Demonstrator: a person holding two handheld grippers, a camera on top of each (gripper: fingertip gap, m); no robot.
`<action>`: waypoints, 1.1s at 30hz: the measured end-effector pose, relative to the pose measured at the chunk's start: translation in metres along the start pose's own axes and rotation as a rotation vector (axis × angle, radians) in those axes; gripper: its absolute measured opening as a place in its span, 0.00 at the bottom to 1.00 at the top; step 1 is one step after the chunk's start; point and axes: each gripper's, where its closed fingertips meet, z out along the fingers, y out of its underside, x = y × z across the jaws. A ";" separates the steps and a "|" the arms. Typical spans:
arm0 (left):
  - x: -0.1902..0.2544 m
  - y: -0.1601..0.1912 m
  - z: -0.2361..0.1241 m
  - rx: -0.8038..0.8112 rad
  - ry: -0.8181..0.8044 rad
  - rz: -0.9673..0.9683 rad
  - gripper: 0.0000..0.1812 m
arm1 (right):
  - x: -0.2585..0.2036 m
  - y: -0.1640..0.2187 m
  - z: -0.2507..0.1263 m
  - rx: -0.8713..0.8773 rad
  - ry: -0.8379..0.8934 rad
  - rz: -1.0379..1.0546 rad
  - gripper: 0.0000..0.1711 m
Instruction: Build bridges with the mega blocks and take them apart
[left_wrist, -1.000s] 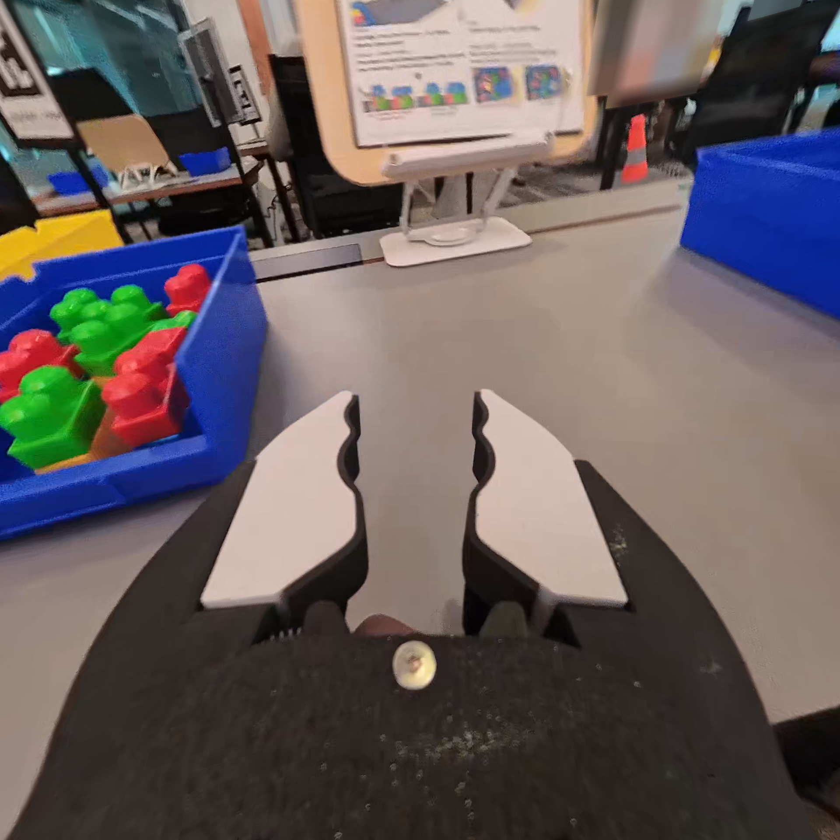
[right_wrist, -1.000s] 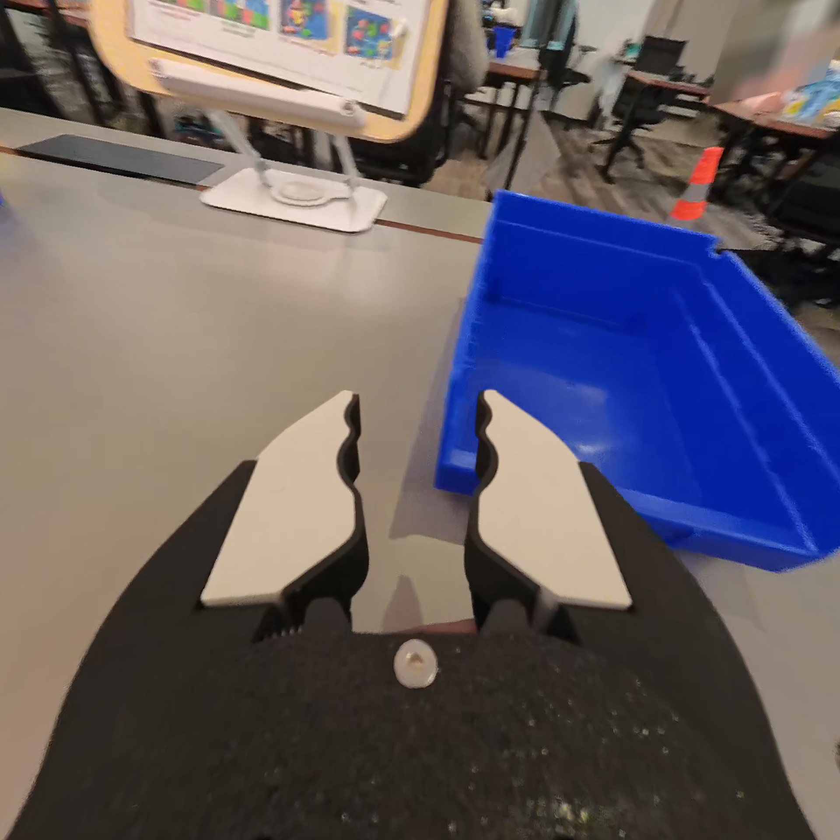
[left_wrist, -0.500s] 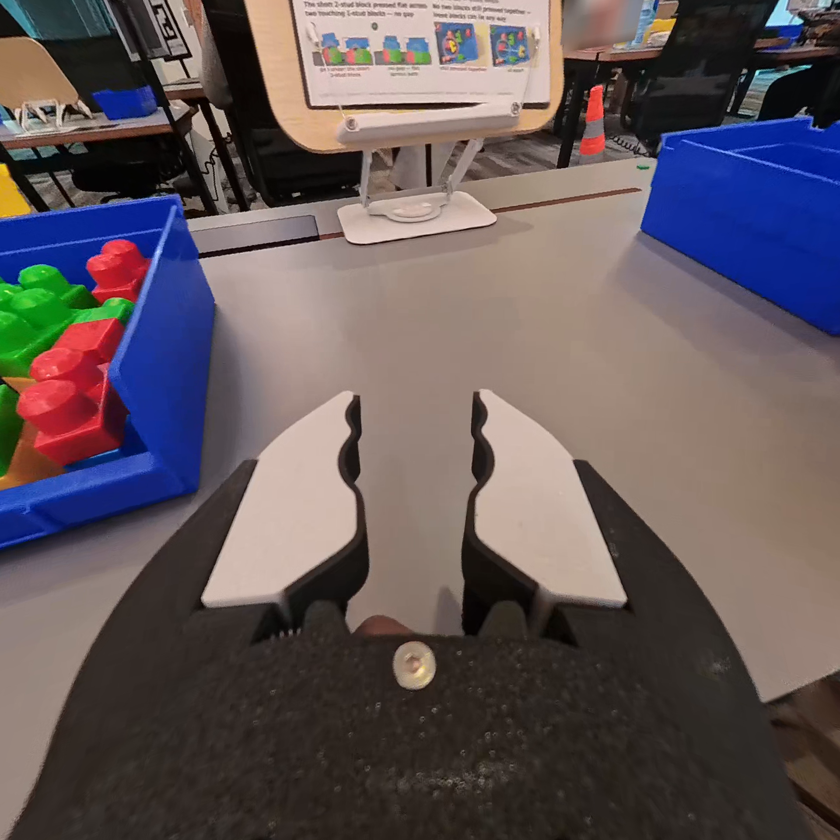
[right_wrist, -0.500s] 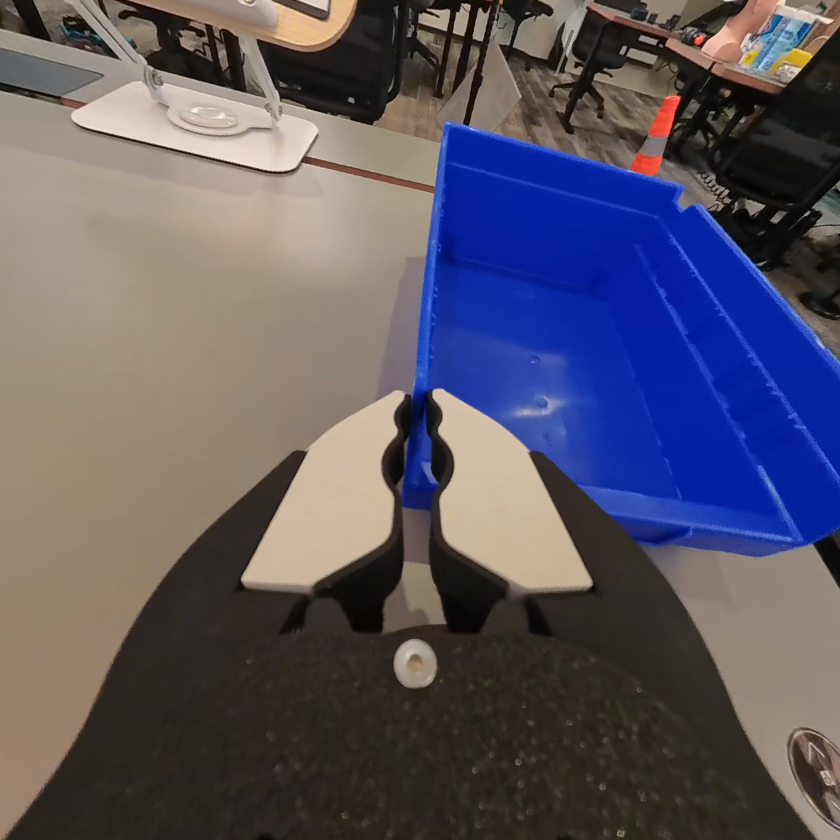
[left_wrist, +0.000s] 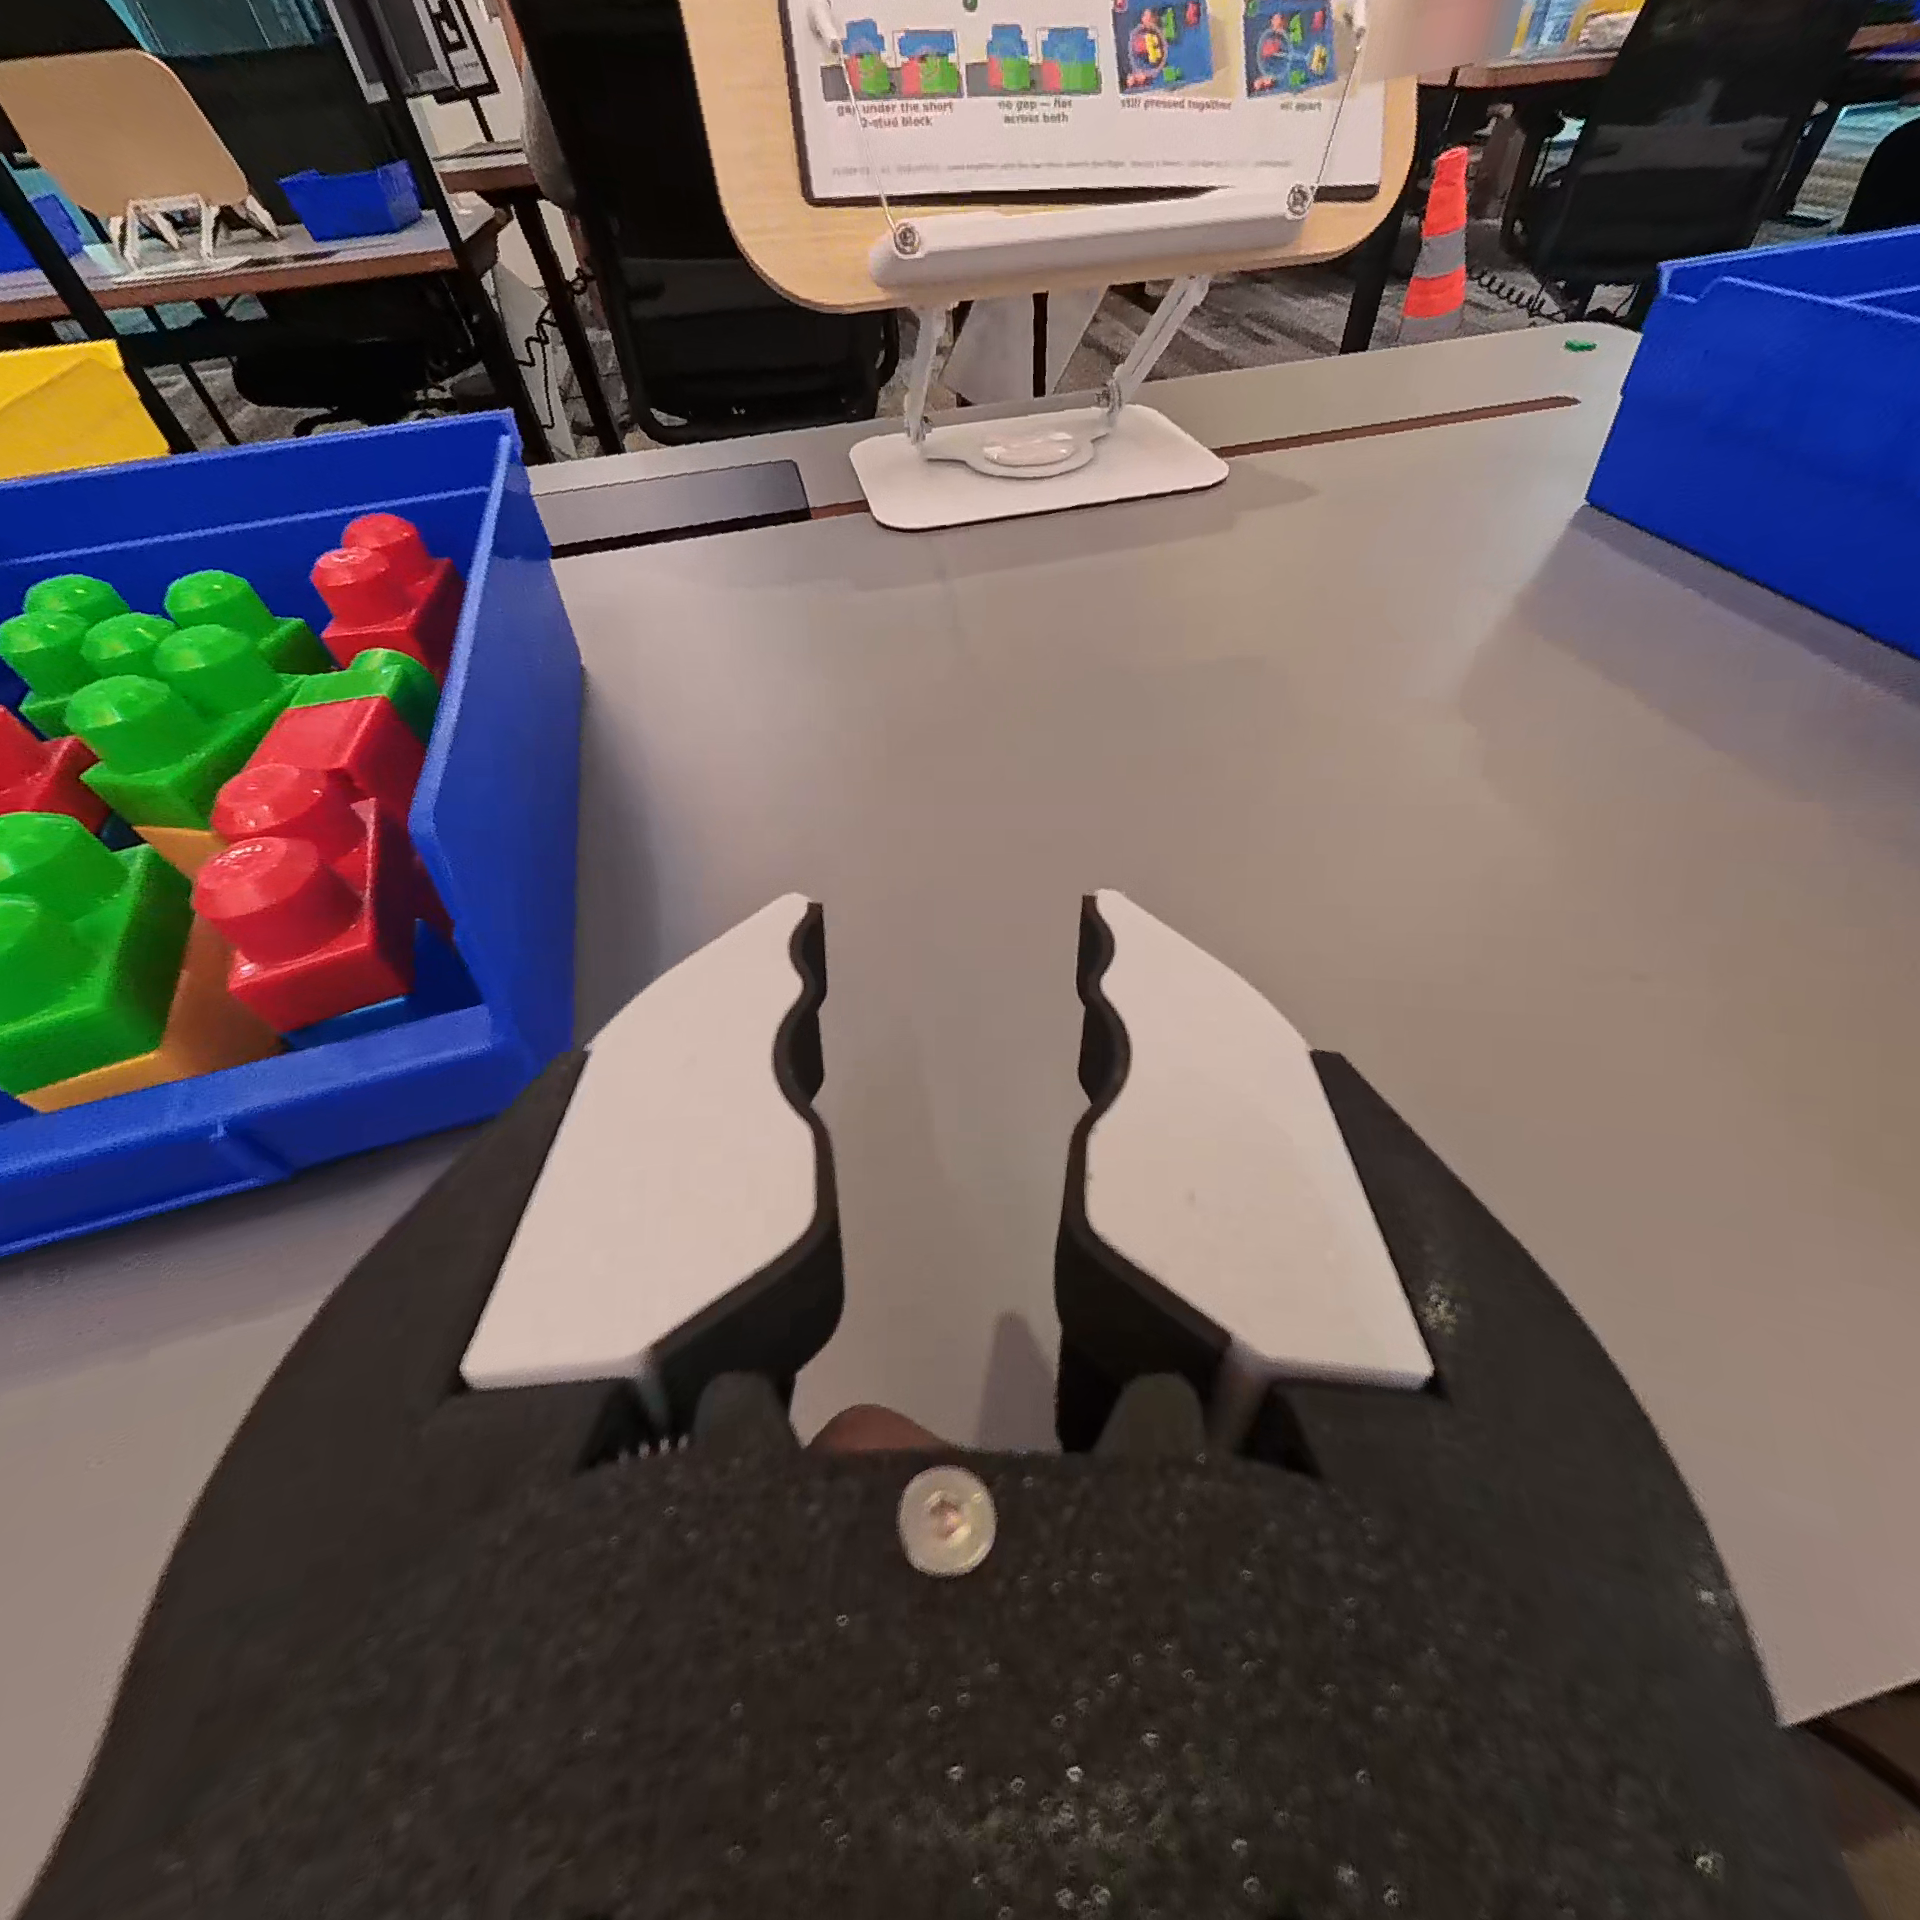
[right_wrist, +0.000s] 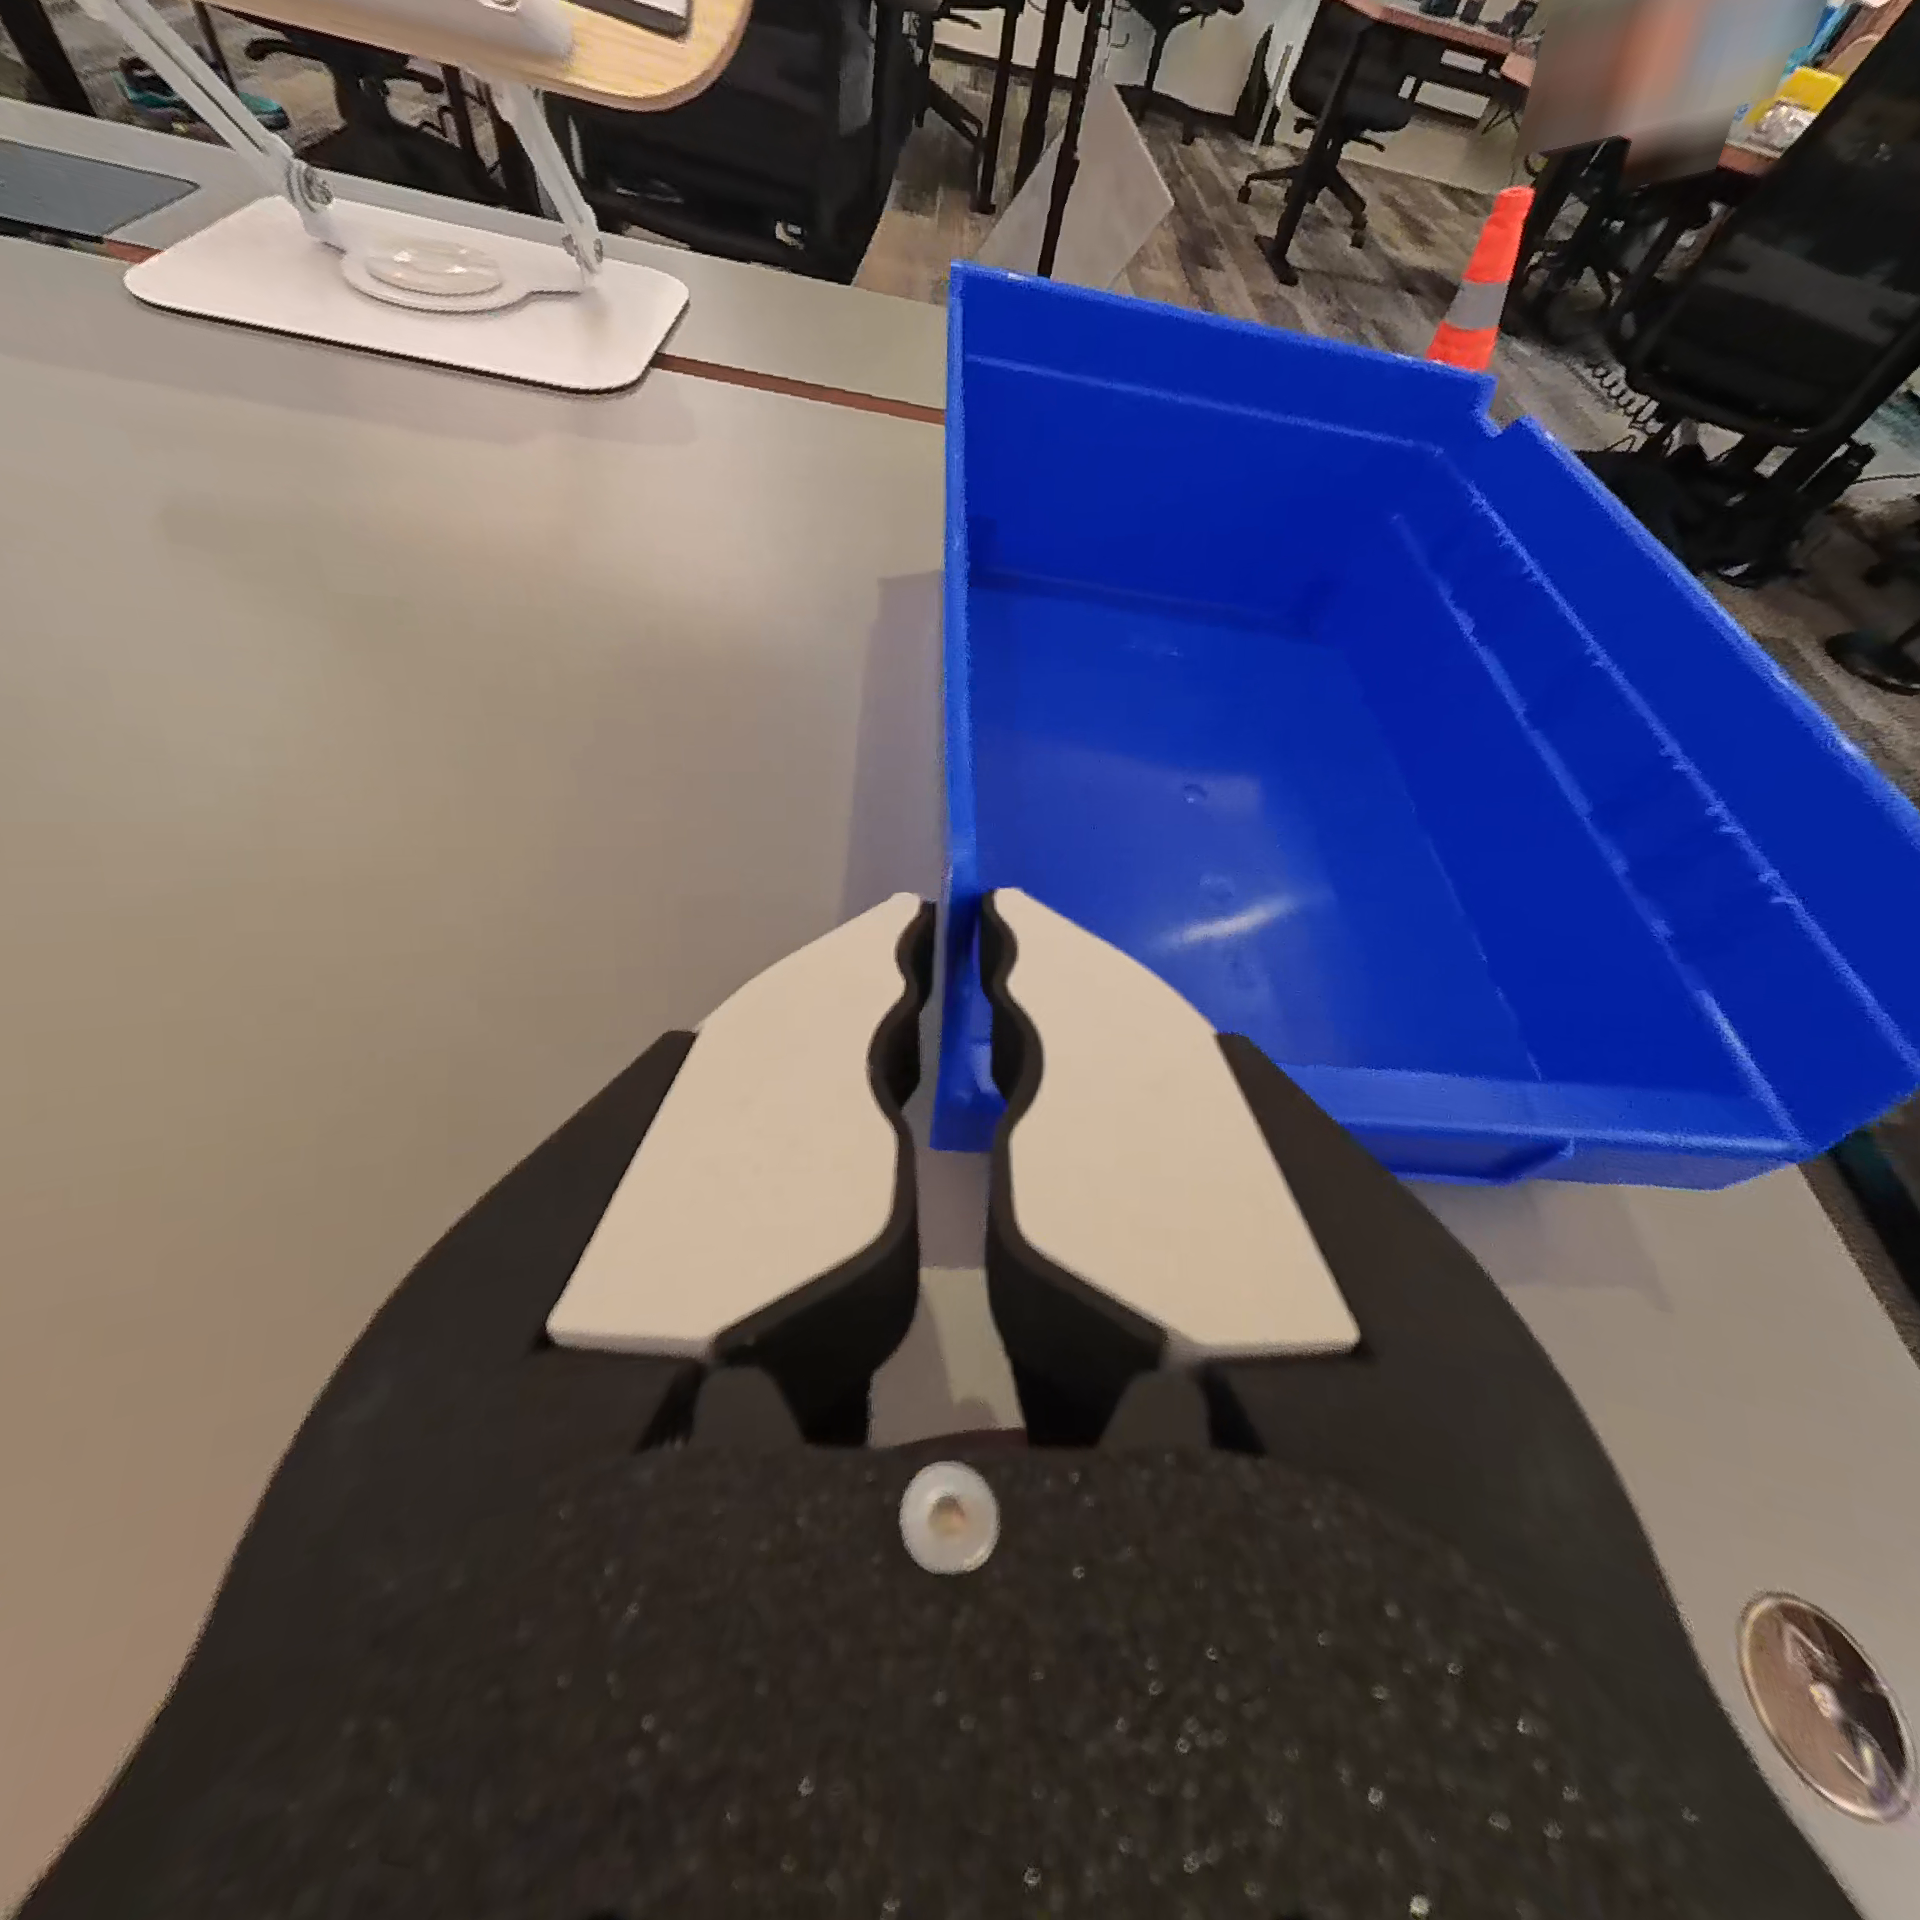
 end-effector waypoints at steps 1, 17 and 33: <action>-0.001 0.000 0.000 0.001 0.002 -0.003 0.26 | 0.001 -0.002 -0.004 0.011 0.008 -0.001 0.08; -0.029 -0.032 -0.017 0.126 -0.037 -0.116 0.51 | -0.075 -0.061 -0.048 0.223 -0.225 0.014 0.55; -0.016 0.012 0.004 -0.026 -0.004 -0.171 0.55 | -0.090 -0.060 -0.053 0.199 -0.200 0.012 0.53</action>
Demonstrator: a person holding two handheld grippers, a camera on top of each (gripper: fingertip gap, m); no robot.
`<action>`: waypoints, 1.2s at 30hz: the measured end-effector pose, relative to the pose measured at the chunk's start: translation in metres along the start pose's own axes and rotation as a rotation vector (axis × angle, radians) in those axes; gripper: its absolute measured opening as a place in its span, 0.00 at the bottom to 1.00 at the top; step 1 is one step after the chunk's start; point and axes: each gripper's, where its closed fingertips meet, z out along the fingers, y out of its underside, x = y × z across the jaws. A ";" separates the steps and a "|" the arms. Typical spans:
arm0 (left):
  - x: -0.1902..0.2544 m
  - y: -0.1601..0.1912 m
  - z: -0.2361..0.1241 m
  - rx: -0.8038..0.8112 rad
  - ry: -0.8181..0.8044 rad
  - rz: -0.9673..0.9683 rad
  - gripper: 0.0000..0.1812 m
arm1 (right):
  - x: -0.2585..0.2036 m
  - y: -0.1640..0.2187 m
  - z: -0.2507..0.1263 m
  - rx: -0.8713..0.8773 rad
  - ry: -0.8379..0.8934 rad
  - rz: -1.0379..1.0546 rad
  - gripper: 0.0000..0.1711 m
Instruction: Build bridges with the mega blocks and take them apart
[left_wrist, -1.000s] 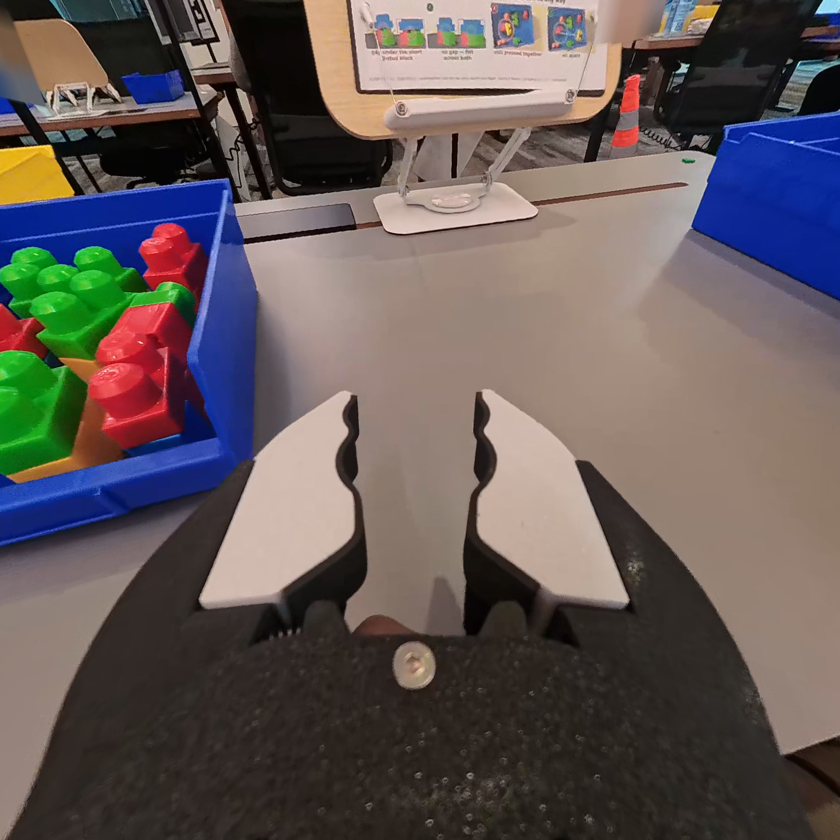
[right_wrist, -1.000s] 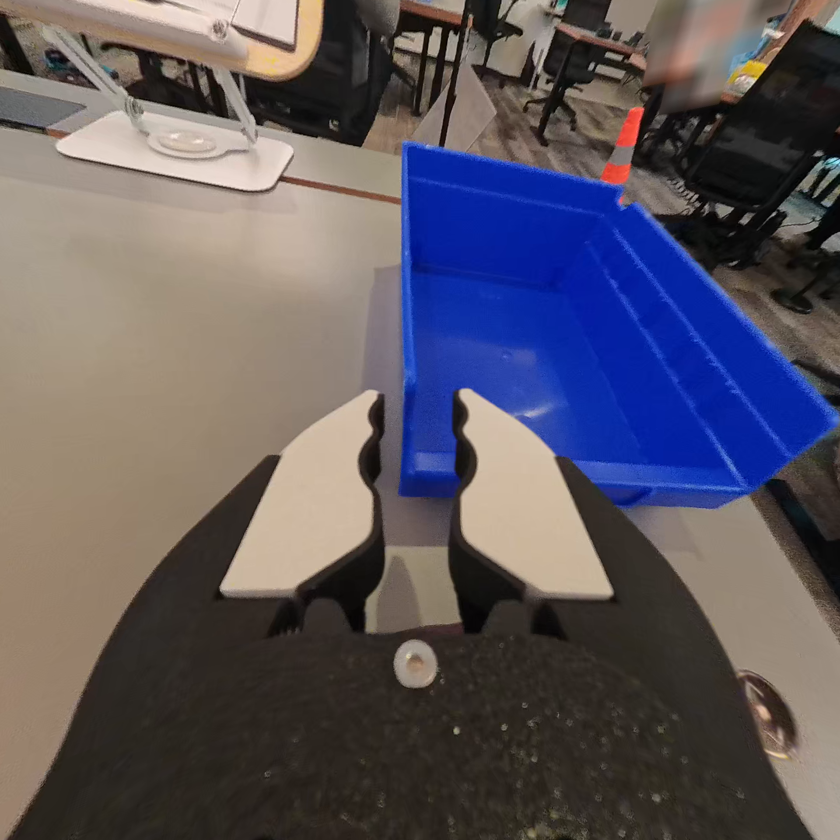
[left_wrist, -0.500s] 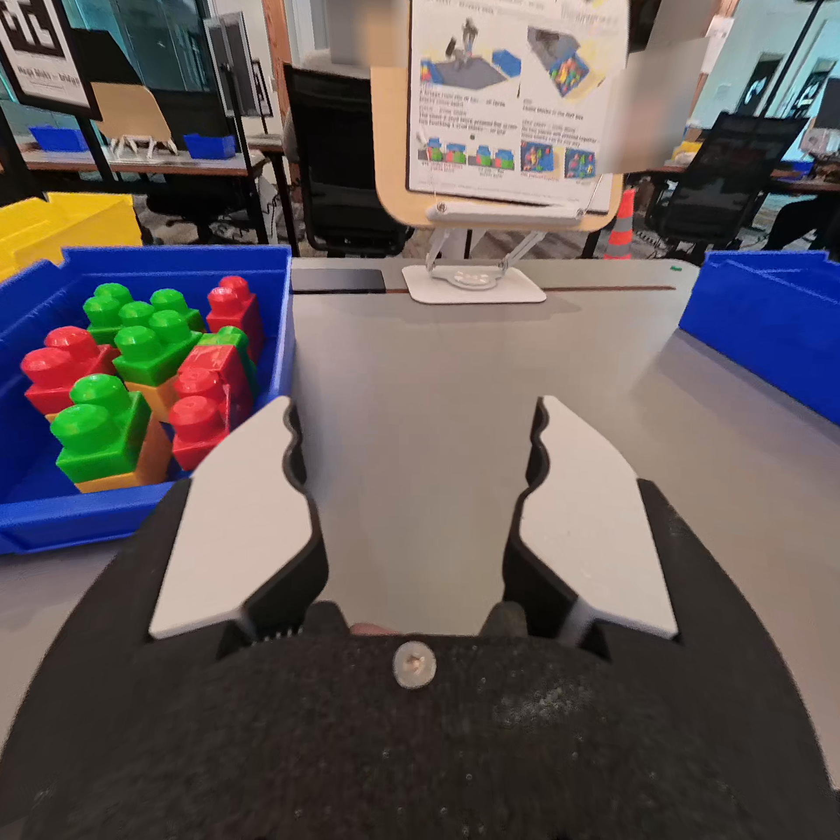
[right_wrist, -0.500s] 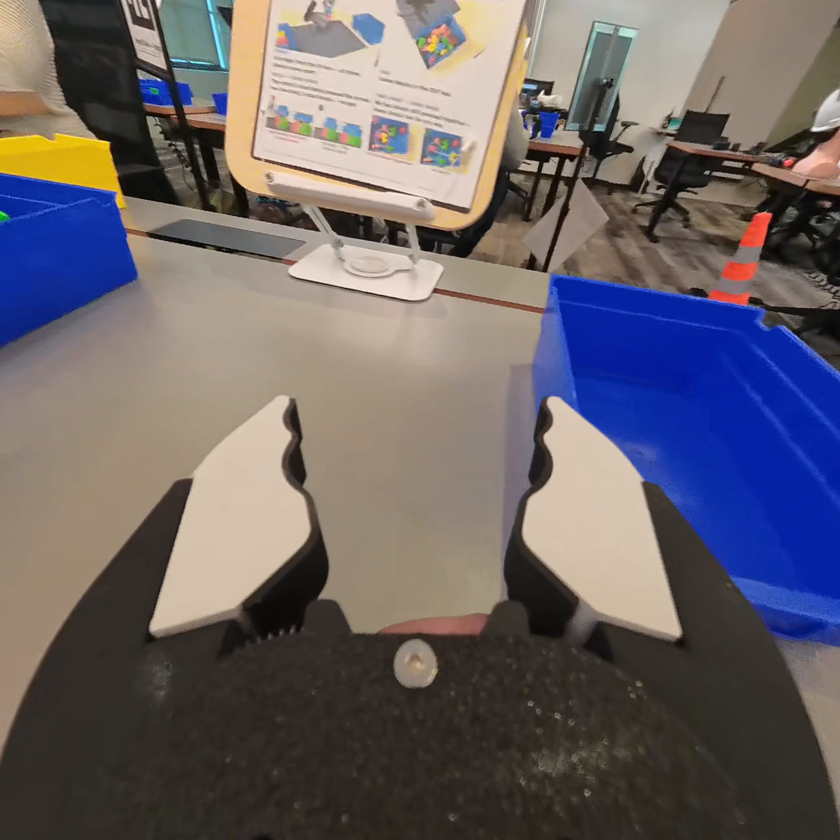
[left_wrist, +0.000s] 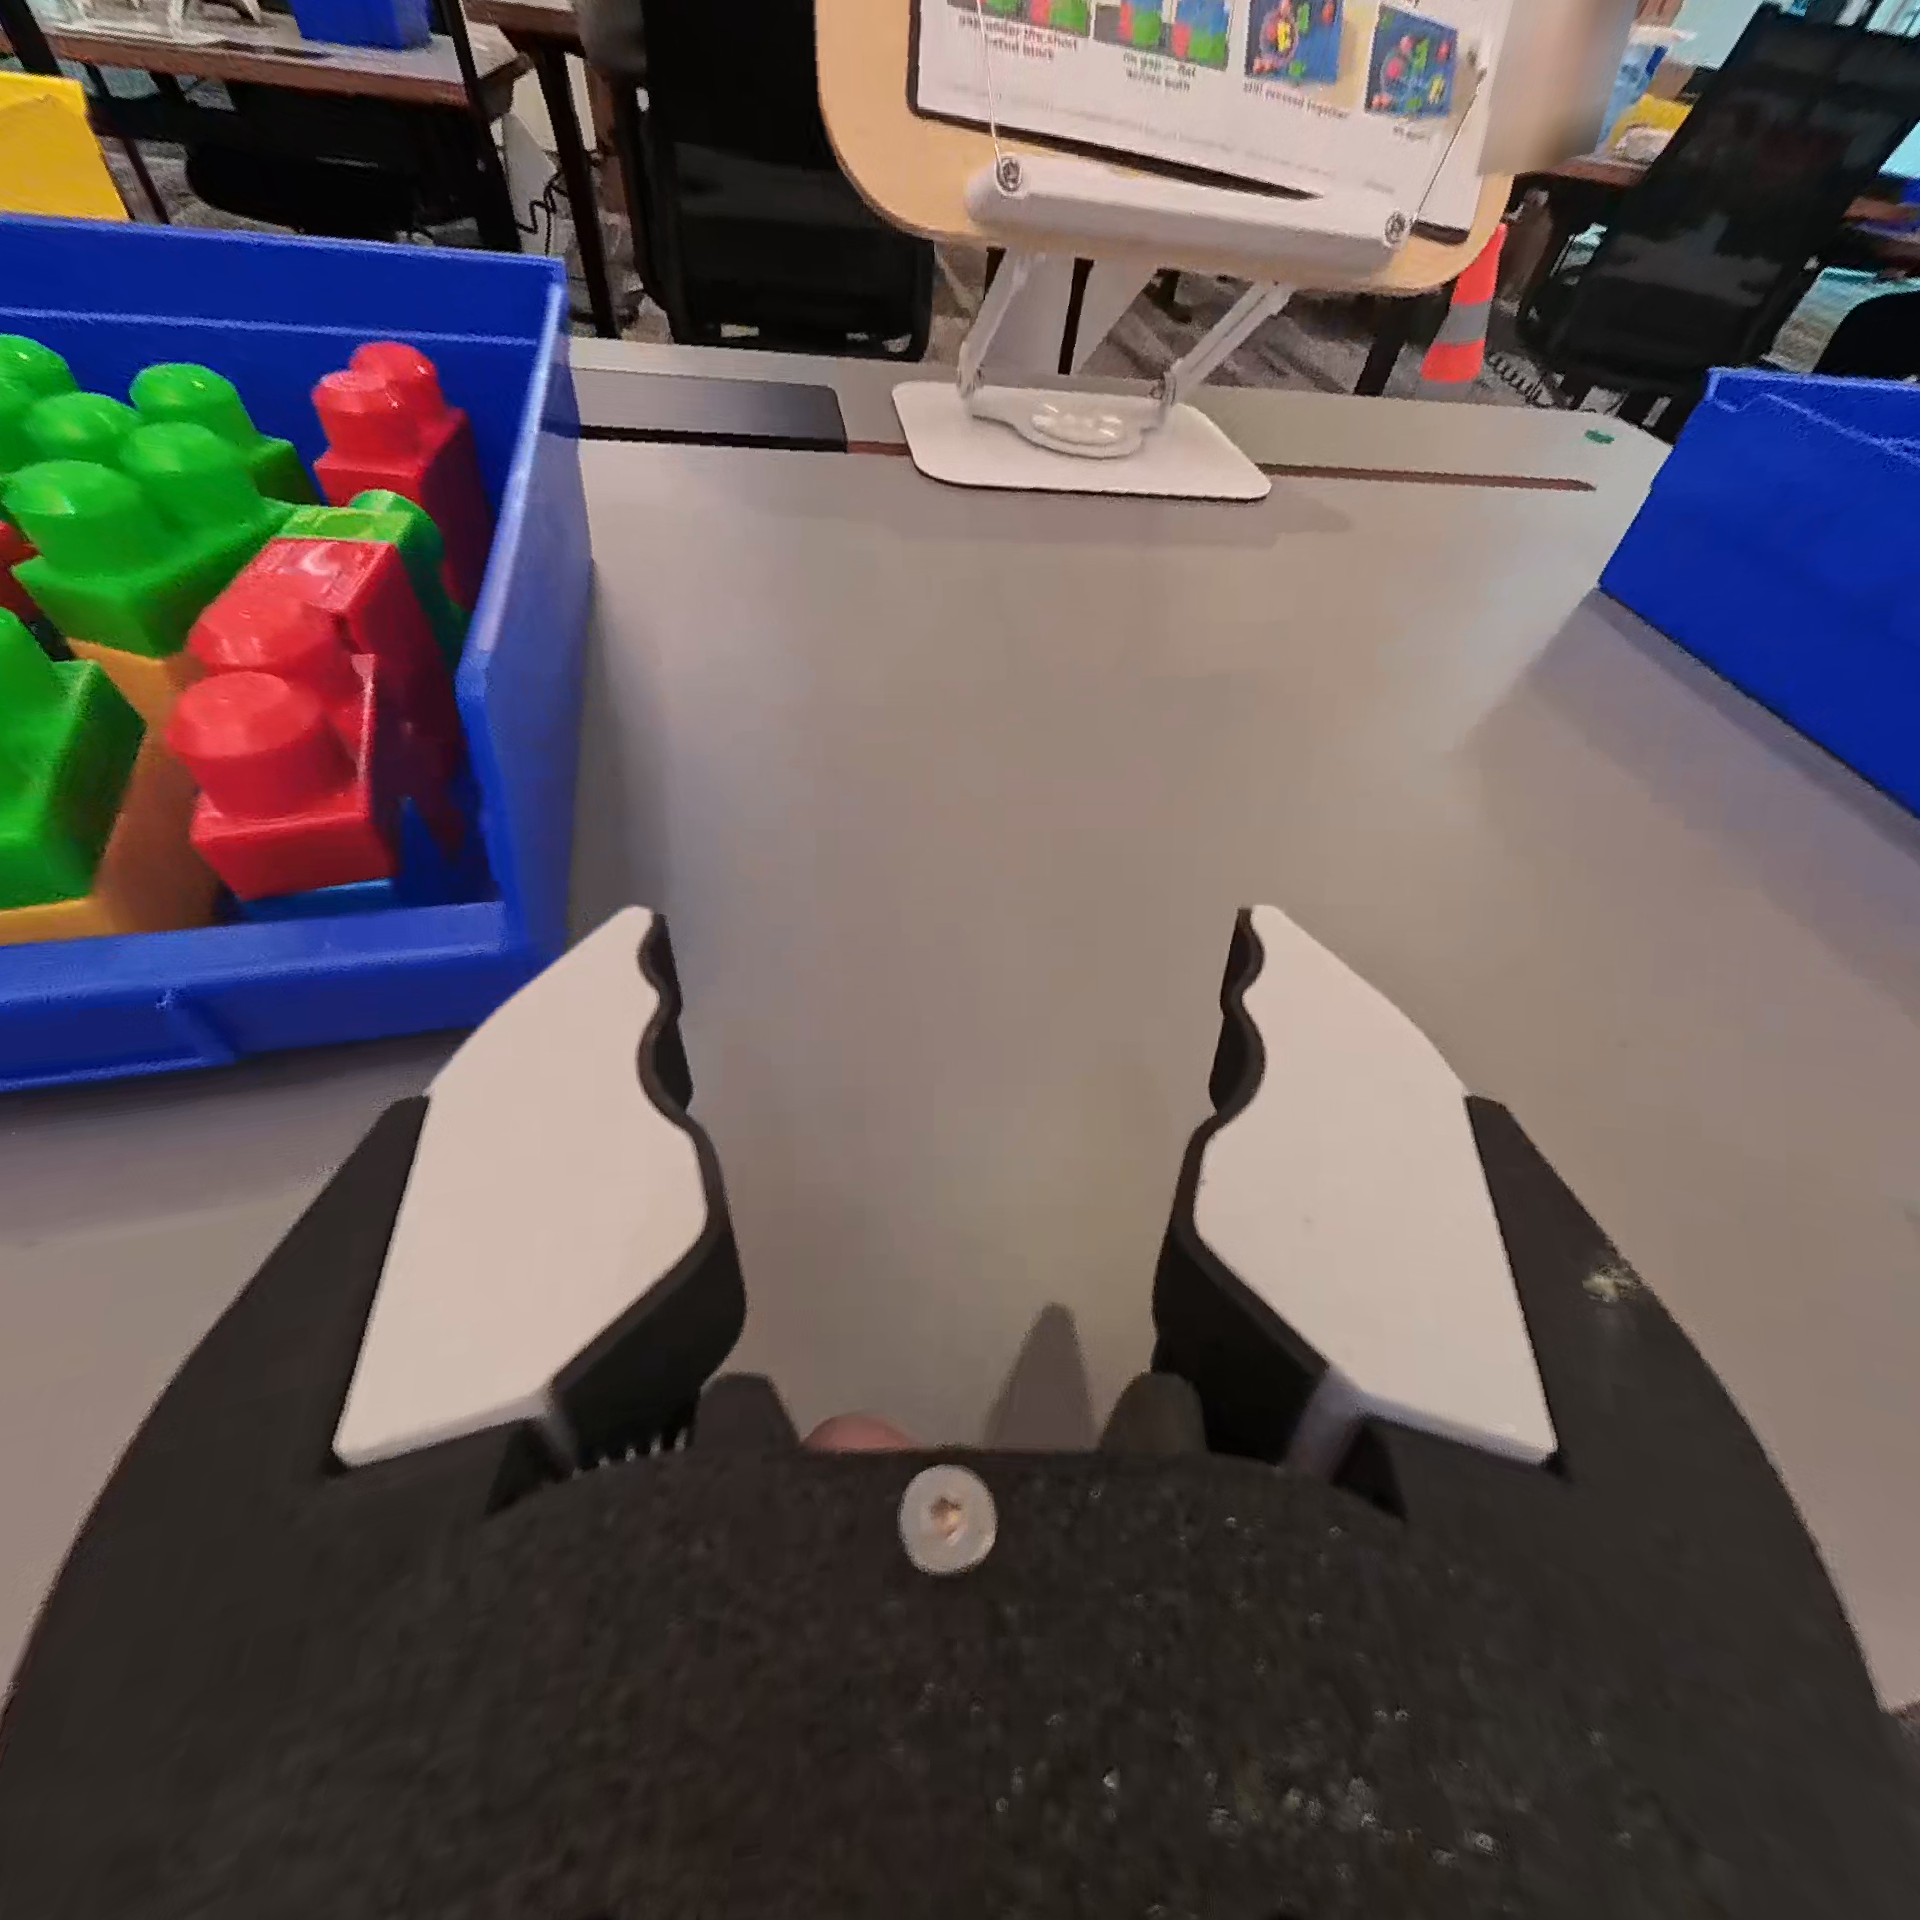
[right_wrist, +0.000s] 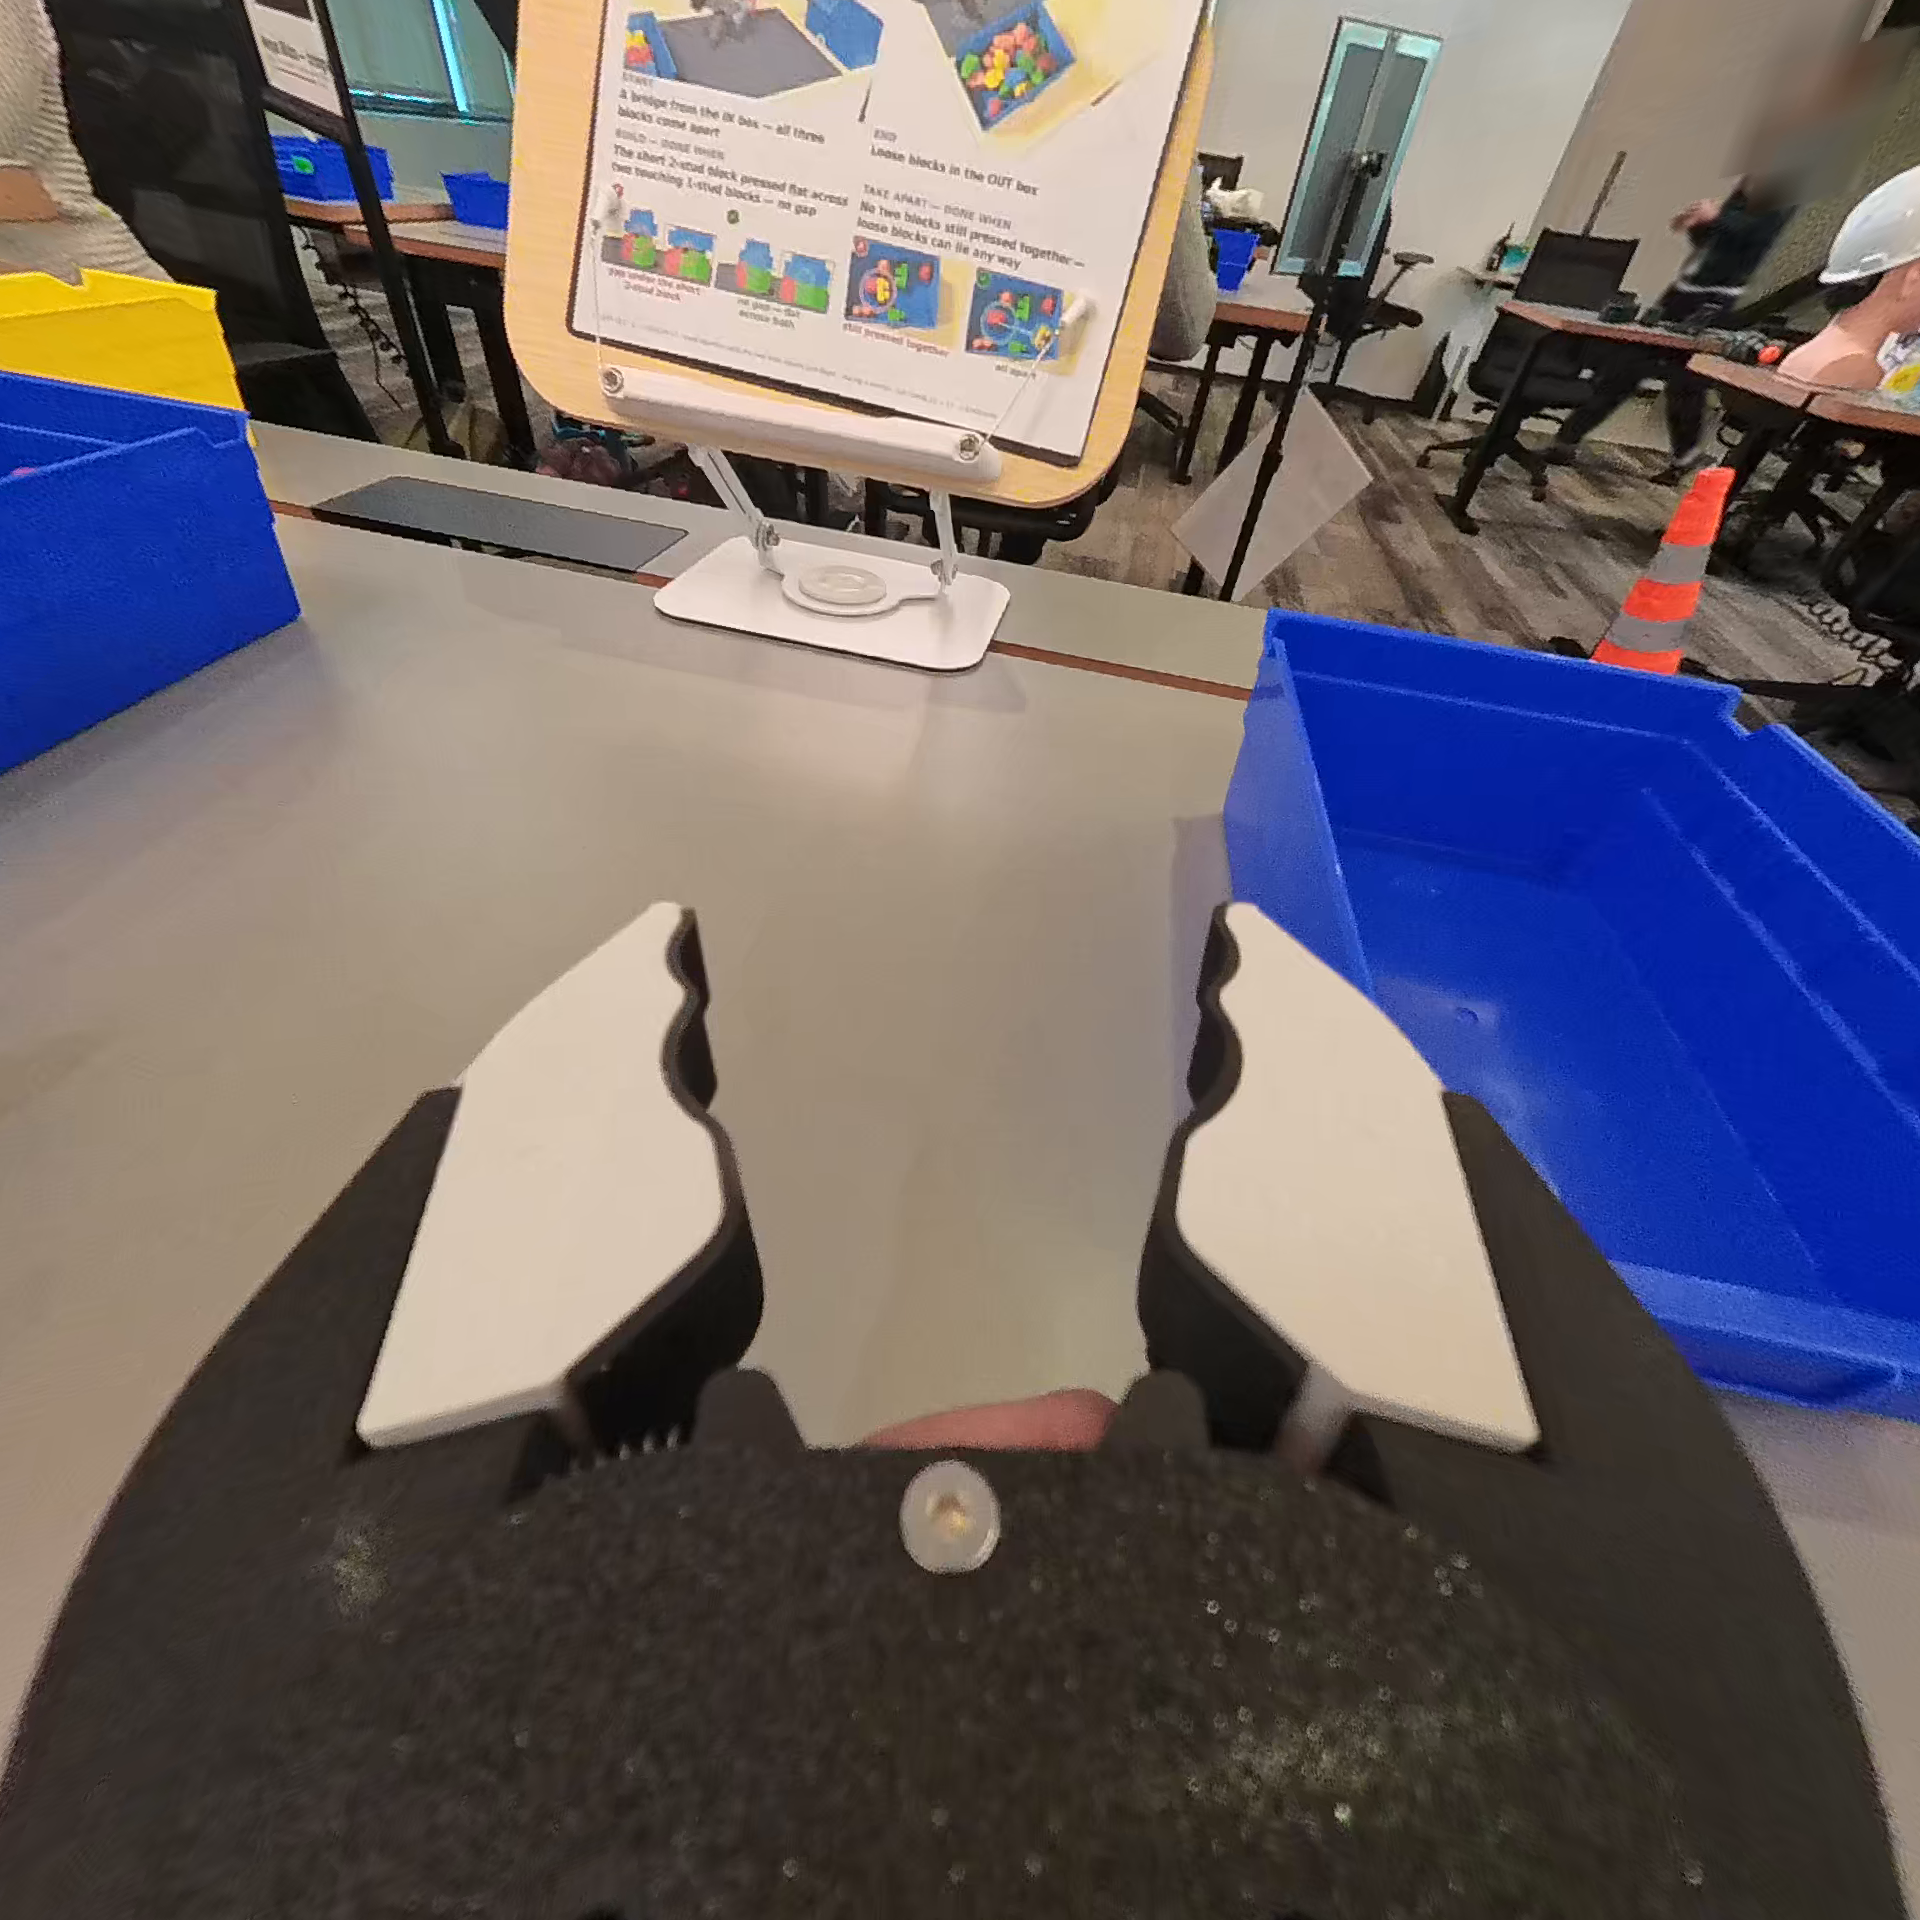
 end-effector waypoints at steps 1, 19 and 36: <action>0.001 -0.002 0.001 0.005 0.000 0.001 0.54 | 0.001 0.001 -0.001 -0.006 0.002 0.001 0.53; 0.018 -0.007 0.006 0.001 0.038 0.024 0.49 | 0.013 0.009 -0.003 -0.033 0.037 0.021 0.52; -0.009 -0.016 -0.010 -0.013 -0.016 -0.010 0.49 | -0.002 0.002 -0.001 -0.025 0.004 -0.040 0.51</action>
